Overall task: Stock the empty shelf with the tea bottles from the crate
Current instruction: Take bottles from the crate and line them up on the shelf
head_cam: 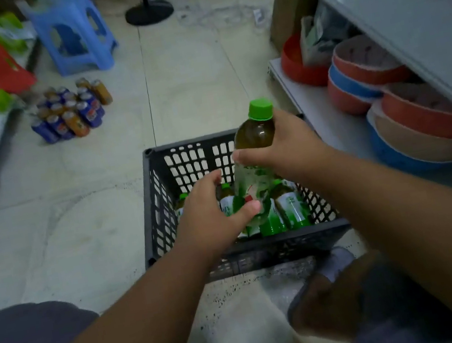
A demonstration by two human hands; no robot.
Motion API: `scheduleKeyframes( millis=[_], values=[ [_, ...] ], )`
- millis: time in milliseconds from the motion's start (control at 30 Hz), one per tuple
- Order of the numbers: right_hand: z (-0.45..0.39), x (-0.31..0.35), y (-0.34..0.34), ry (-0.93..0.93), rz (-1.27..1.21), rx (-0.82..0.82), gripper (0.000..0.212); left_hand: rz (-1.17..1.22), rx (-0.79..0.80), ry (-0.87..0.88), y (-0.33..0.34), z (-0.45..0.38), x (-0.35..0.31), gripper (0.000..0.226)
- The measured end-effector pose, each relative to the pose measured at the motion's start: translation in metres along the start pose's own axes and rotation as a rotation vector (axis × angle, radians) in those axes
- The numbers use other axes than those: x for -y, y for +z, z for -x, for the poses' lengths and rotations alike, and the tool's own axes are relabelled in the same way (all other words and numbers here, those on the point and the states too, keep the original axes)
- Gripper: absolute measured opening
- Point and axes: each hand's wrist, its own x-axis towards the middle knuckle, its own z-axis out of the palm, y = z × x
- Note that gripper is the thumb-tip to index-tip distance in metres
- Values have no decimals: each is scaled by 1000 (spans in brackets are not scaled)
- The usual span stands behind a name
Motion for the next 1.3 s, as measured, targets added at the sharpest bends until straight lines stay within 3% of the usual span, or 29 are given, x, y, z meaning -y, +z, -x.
scheduleKeyframes(
  millis=[100,333,467,600,867,1033,1300],
  values=[
    [43,31,-41,-50,-53,-96,52,46,2,74,-3,29,-43,102],
    [152,66,-129,-87,-26,-313,47,193,199,283,29,84,-146,89],
    [211,68,-163,-41,62,-469,39,281,315,444,54,110,-188,72],
    [261,68,-197,30,133,-643,44,328,483,539,81,128,-225,68],
    [319,20,-275,222,216,-985,49,223,765,731,180,125,-302,86],
    [332,-36,-322,372,274,-1095,48,96,806,863,268,115,-338,107],
    [343,-108,-376,531,287,-1242,57,-157,893,1005,386,99,-368,121]
  ],
)
